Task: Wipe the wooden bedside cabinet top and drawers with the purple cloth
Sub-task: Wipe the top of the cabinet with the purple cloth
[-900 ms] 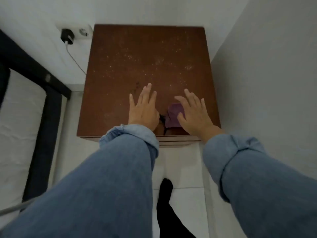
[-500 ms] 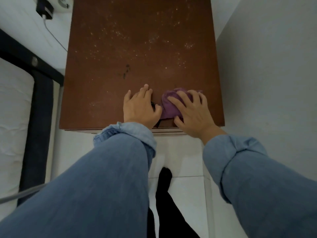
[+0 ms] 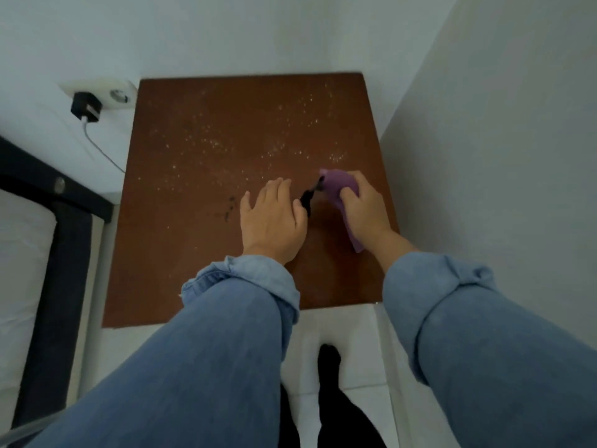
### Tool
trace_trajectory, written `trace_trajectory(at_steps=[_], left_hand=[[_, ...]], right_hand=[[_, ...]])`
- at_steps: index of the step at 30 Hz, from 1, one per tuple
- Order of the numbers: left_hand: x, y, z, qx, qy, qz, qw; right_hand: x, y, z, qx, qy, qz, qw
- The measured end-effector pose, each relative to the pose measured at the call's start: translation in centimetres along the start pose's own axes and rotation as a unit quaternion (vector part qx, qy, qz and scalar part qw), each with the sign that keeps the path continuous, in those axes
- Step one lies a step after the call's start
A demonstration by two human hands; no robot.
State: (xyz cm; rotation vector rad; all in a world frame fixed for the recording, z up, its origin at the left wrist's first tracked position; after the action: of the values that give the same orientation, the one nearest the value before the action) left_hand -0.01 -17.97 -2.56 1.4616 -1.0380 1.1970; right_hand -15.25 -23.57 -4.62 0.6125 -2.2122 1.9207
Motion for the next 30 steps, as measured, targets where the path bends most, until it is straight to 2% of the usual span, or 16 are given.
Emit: trace_trajectory(at_steps=[4,8,12,16,23,30], left_hand=[[0.5,1.0,6.1,-0.002,0.012,-0.011,1.0],[0.1,2.2,12.9,-0.001,0.027,-0.022,0.999],[-1.0,4.2,19.5,-0.016,0.023,-0.04,0.999],[-5.0,4.6,22.8,-0.026,-0.034,0.007,0.999],[-6.6,4.3,22.5,-0.026,0.001,0.05,0.998],[-6.4,4.6,22.7,-0.019,-0.01,0.053,0.998]], right_hand=[[1.5,-1.5,7.8,0.002,0.028,0.004,1.0],[3.2,-4.1,16.0,0.054,0.056,-0.015,0.997],[3.9,-6.7,23.7,0.127,0.051,-0.155,0.978],[2.4,-6.7,29.2,0.171,0.031,-0.279,0.945],[-0.9,-3.1,30.5,0.193,-0.001,-0.39,0.9],[-0.5,-2.3,28.1,0.17,-0.003,-0.374,0.912]])
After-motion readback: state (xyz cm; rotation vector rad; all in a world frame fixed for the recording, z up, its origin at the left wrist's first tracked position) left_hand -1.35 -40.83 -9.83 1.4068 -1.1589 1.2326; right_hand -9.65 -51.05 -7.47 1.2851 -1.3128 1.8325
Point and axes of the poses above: each hand's wrist, its own z-axis towards the middle knuckle, its own x-axis out of the back of the hand, y = z × x, the point moved 10 cm from there along z, towards the middle knuckle, and after that the axes turned 10 degrees about z, right-handed, at the moved point
